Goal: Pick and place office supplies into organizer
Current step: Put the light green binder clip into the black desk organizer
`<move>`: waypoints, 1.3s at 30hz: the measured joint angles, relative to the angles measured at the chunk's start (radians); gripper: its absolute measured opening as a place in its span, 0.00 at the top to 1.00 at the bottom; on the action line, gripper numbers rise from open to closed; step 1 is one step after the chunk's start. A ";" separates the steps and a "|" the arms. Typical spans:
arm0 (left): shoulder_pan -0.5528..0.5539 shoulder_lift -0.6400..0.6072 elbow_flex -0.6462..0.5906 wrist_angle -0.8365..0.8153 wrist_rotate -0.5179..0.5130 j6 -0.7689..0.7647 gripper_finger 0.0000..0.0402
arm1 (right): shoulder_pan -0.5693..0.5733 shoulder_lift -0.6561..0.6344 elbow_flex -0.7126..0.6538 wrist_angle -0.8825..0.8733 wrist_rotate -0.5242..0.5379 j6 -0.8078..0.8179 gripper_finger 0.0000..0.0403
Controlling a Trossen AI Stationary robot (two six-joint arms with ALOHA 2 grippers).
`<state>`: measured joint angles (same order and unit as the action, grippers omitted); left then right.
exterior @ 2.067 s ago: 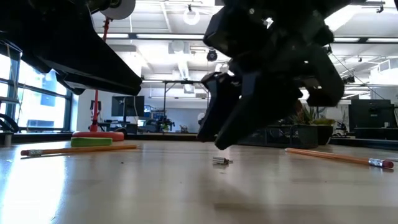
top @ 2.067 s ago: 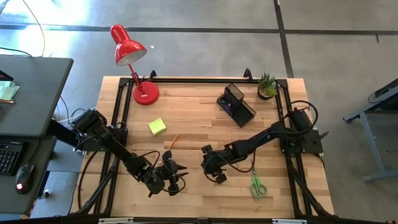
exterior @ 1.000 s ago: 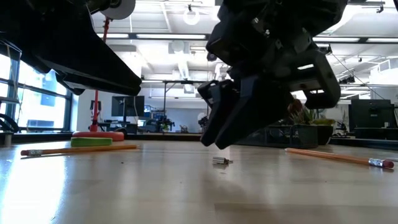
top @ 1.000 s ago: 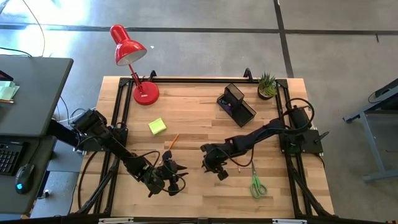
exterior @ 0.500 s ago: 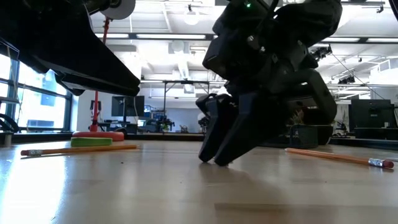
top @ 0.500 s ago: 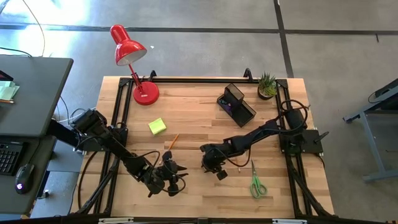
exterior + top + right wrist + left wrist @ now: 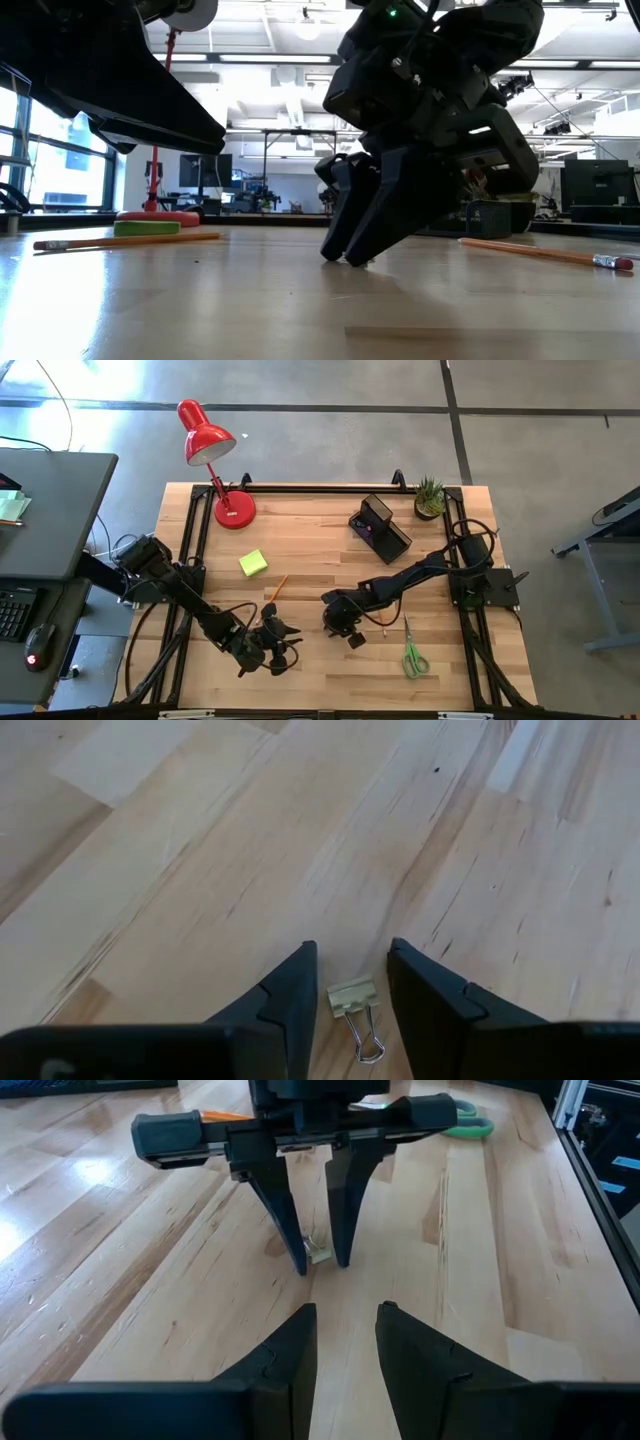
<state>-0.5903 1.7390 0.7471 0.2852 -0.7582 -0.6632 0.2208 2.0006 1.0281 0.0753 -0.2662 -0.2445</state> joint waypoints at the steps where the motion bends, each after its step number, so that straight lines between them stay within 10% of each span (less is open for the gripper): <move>1: 0.000 0.000 0.000 0.000 0.000 0.000 0.77 | -0.001 0.000 0.000 -0.005 -0.001 0.001 0.72; 39: 0.000 0.000 0.000 -0.002 0.006 0.000 0.77 | -0.004 -0.003 -0.004 -0.037 0.026 0.011 0.81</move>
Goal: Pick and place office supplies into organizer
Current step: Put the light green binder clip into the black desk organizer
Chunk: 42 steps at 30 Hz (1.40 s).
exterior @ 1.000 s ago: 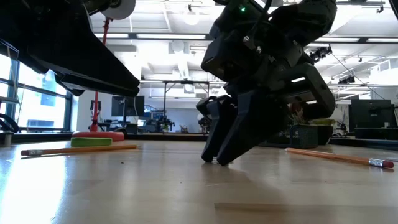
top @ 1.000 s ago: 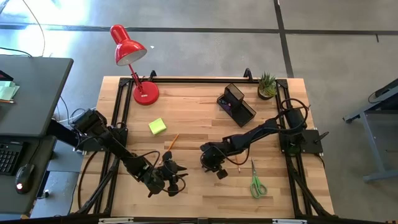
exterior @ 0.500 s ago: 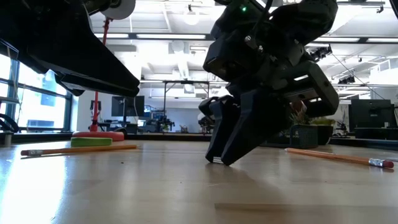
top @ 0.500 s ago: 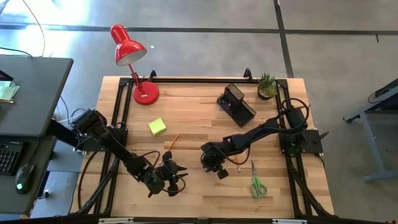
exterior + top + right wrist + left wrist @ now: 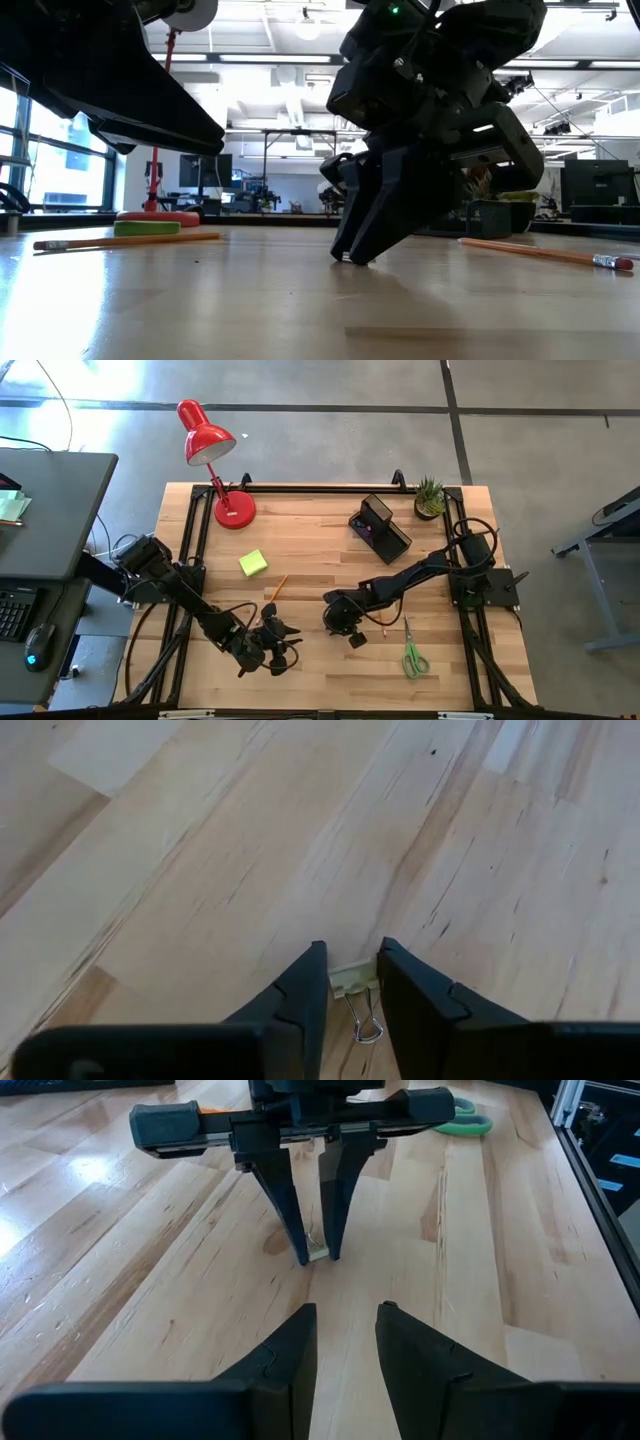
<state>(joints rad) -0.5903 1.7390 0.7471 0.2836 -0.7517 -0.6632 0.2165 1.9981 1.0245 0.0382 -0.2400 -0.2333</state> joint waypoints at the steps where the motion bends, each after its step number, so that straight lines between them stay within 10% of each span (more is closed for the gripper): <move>1: 0.000 0.000 0.000 0.000 0.000 0.000 0.77 | 0.000 0.000 0.000 0.000 0.000 -0.001 0.83; 14: 0.001 0.000 0.000 0.000 0.000 0.000 0.77 | 0.000 -0.077 -0.009 -0.054 0.024 -0.012 0.83; 24: 0.001 0.000 0.000 0.004 0.000 0.000 0.77 | -0.049 -0.303 -0.004 -0.286 0.324 -0.096 0.86; 30: 0.001 0.000 0.000 0.005 0.000 -0.001 0.77 | -0.204 -0.415 -0.003 -0.391 0.454 -0.116 0.84; 42: 0.001 0.000 0.000 0.007 0.000 -0.003 0.77 | -0.611 -0.436 -0.003 -0.403 0.316 -0.001 0.85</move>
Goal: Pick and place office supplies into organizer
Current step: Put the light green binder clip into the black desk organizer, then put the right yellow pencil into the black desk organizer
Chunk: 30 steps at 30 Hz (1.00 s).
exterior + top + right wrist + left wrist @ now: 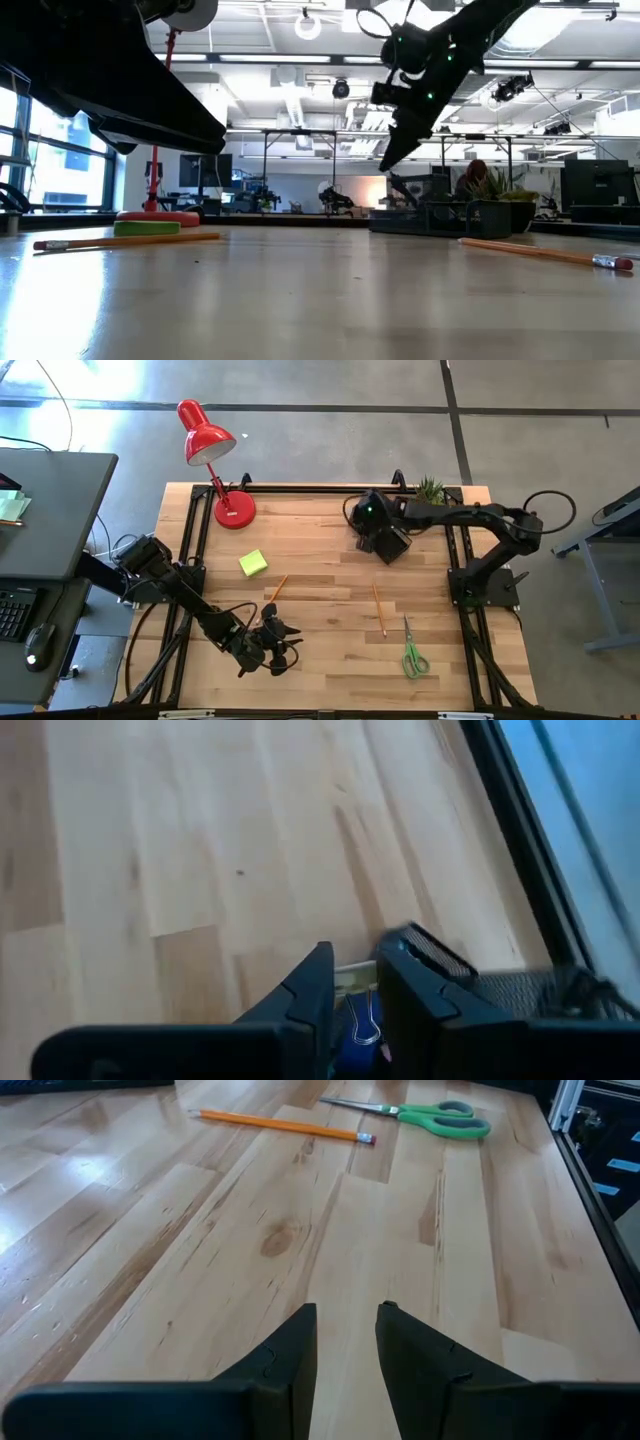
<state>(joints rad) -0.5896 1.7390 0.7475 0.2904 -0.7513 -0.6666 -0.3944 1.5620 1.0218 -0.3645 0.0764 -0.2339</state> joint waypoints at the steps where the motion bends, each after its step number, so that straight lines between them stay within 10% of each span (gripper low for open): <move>1: 0.000 0.000 0.000 0.000 0.000 0.000 0.77 | -0.015 0.003 0.001 0.000 -0.003 0.012 0.85; 30: 0.000 0.000 0.000 -0.001 0.000 -0.001 0.77 | 0.022 0.003 0.001 -0.221 -0.105 0.186 0.61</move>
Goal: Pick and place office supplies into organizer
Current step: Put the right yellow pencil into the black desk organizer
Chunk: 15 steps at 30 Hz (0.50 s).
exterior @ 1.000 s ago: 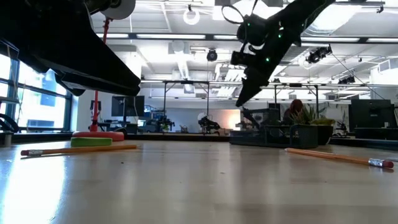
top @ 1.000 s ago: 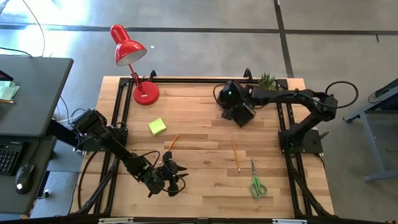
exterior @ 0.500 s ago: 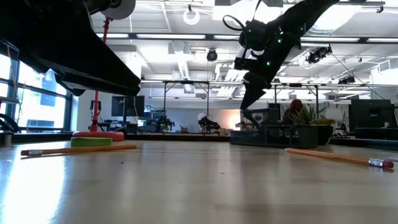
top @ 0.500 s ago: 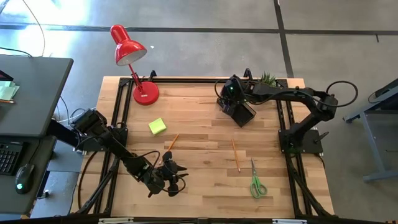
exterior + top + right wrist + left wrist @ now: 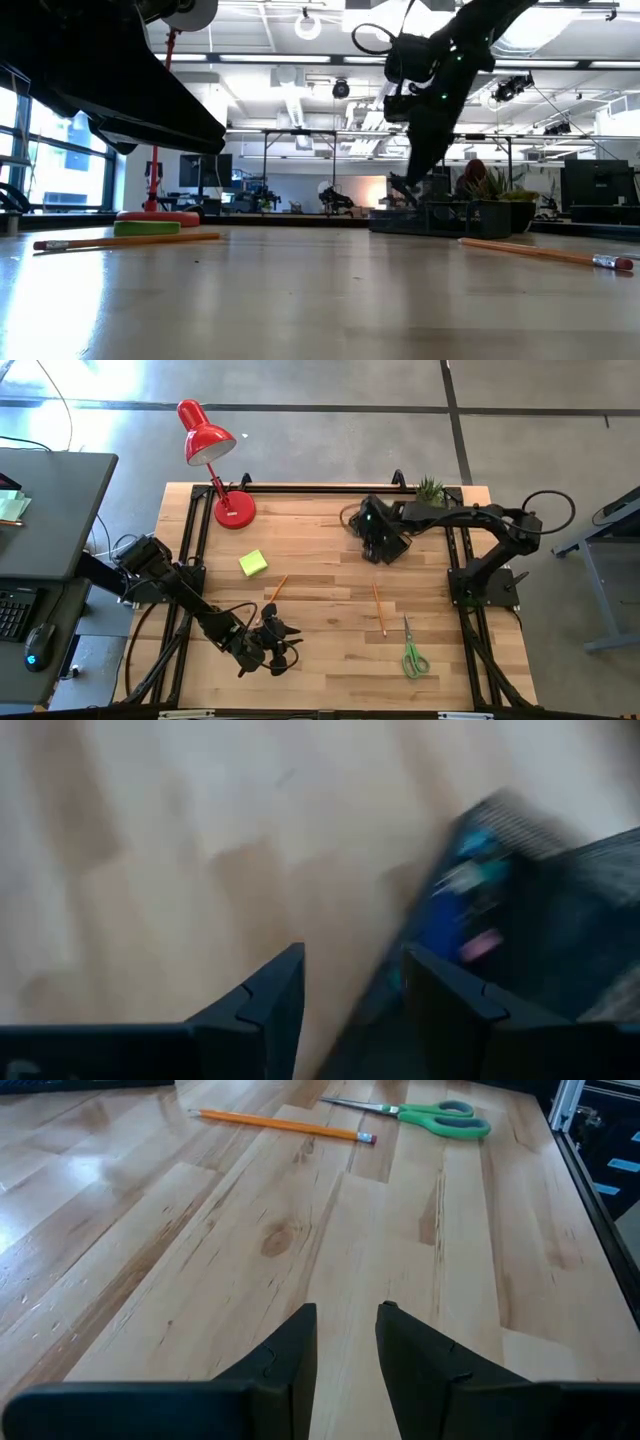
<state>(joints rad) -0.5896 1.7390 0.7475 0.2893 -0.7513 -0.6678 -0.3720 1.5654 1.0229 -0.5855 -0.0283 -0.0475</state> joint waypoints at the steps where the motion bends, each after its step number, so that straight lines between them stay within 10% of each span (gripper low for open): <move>1: 0.000 0.000 0.000 0.000 0.002 0.000 0.77 | 0.029 0.000 0.000 -0.027 0.000 0.005 0.62; 15: -0.001 0.000 0.000 -0.008 0.105 0.031 0.77 | 0.507 0.000 0.000 -0.248 -0.001 -0.372 0.67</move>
<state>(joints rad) -0.5903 1.7390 0.7475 0.2810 -0.6459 -0.6372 0.1352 1.5654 1.0233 -0.8335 -0.0295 -0.4191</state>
